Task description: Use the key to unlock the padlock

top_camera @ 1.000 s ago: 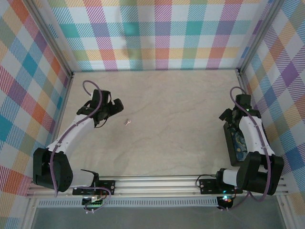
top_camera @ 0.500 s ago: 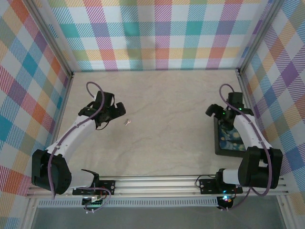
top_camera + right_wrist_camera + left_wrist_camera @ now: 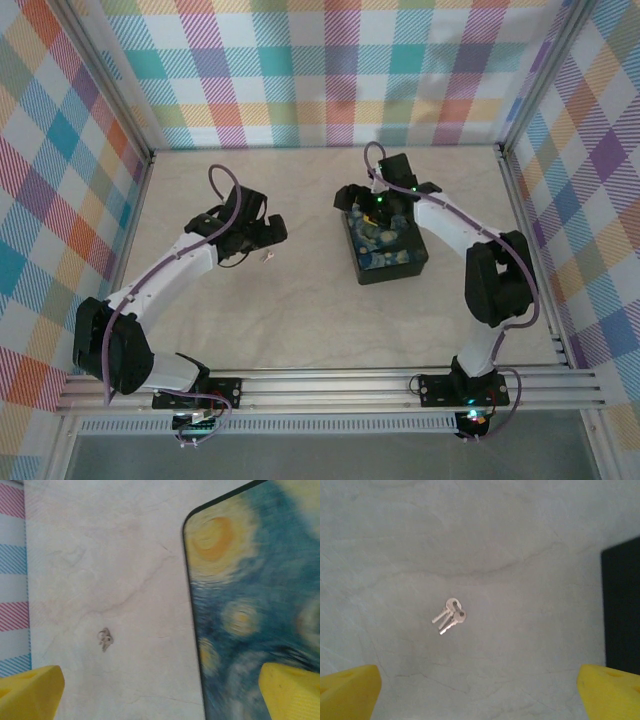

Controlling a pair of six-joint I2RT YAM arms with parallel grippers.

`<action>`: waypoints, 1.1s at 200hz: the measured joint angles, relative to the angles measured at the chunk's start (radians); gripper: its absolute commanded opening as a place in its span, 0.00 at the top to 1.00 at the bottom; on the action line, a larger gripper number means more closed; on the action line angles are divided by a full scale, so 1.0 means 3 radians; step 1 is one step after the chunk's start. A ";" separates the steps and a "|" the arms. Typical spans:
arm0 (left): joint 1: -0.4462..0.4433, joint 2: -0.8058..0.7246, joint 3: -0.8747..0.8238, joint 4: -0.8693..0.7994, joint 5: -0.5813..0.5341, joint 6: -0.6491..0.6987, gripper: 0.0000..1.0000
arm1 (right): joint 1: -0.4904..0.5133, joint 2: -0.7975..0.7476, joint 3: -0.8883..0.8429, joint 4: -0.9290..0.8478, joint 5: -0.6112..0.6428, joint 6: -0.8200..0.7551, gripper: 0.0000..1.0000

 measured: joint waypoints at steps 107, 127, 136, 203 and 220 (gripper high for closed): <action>-0.0083 -0.0003 -0.0282 -0.0093 0.0675 -0.0070 0.00 | -0.0969 -0.0795 -0.1059 -0.0589 0.0340 -0.0641 0.00; -0.0118 -0.0001 -0.0244 -0.0089 0.0750 -0.0098 0.00 | -0.0885 -0.0861 -0.1233 -0.0546 0.0144 -0.0638 0.00; -0.0155 -0.0001 -0.0211 -0.0079 0.0790 -0.0118 0.00 | -0.0819 -0.0907 -0.1278 -0.0519 0.0075 -0.0624 0.00; -0.0286 0.0317 0.0210 -0.0045 0.0699 -0.0313 0.00 | 0.0395 -0.1205 -0.1556 -0.0092 -0.0092 -0.0172 0.00; -0.0285 0.0558 0.0441 -0.0058 0.0629 -0.0334 0.00 | 0.0741 -0.1216 -0.1577 0.0125 -0.0221 0.0006 0.00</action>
